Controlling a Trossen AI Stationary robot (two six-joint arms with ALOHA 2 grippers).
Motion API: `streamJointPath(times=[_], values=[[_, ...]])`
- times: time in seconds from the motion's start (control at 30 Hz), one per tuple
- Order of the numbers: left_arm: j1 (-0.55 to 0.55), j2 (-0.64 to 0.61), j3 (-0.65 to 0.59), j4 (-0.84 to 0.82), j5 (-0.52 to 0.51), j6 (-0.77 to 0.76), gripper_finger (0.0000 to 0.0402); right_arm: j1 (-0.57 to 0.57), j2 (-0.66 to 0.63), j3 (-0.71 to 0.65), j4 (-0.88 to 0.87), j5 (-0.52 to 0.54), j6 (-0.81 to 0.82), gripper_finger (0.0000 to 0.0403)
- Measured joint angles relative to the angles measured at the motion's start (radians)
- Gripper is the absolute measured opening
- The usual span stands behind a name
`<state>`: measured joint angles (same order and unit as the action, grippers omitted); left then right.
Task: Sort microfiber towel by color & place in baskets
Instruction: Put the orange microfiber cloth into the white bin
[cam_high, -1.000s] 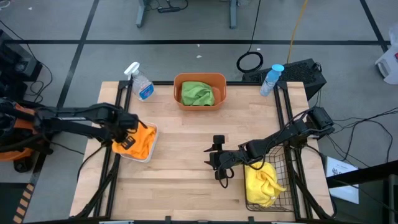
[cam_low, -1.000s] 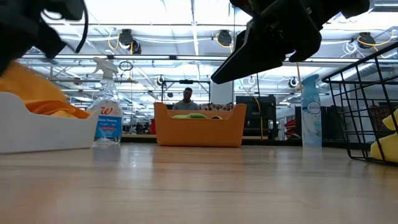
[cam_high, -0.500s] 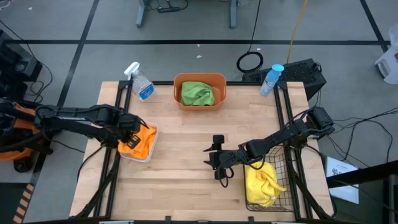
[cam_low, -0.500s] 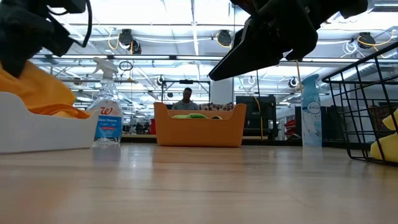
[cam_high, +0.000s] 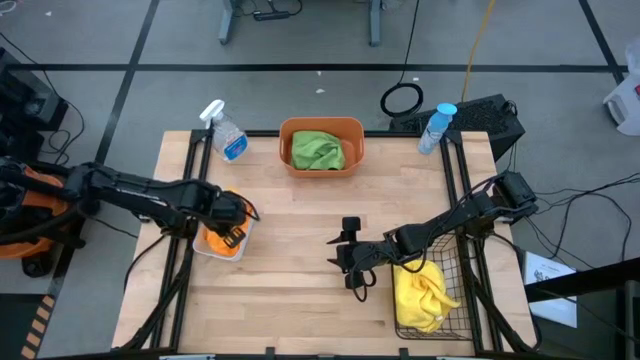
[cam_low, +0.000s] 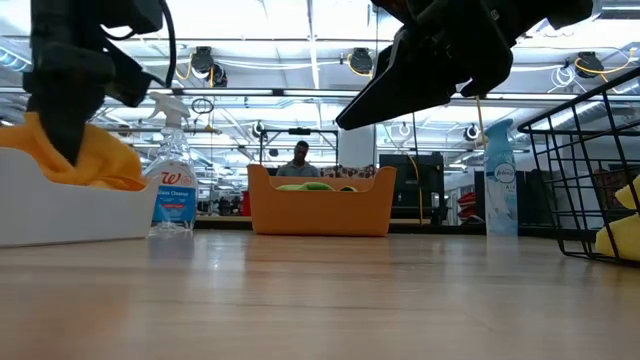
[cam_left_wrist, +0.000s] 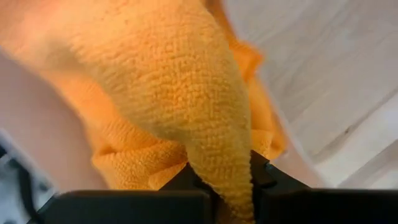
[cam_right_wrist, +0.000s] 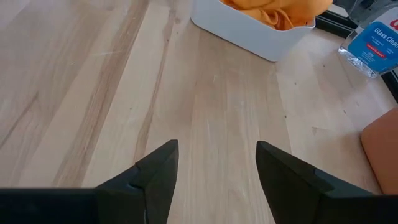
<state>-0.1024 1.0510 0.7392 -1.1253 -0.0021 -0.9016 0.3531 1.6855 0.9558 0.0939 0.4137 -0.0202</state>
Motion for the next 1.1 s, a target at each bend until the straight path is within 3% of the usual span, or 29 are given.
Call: streamJointPath(times=[0.17,0.57,0.83,1.1], values=[[-0.041,0.032,-0.003,0.060,-0.001,-0.001,0.0058,0.000,0.000,0.000,-0.001,0.000,0.000,0.0208],[-0.115,0.013,0.002,-0.061,0.087,-0.052,0.0196,0.002,0.000,0.000,-0.028,0.000,0.019,0.0208],[-0.145,-0.042,0.089,-0.068,0.060,-0.096,0.0229,0.002,0.000,0.000,-0.024,0.000,0.019,0.0208],[-0.147,-0.064,0.097,-0.108,0.049,-0.112,0.0246,0.002,0.000,0.000,-0.025,-0.021,0.027,0.0208]])
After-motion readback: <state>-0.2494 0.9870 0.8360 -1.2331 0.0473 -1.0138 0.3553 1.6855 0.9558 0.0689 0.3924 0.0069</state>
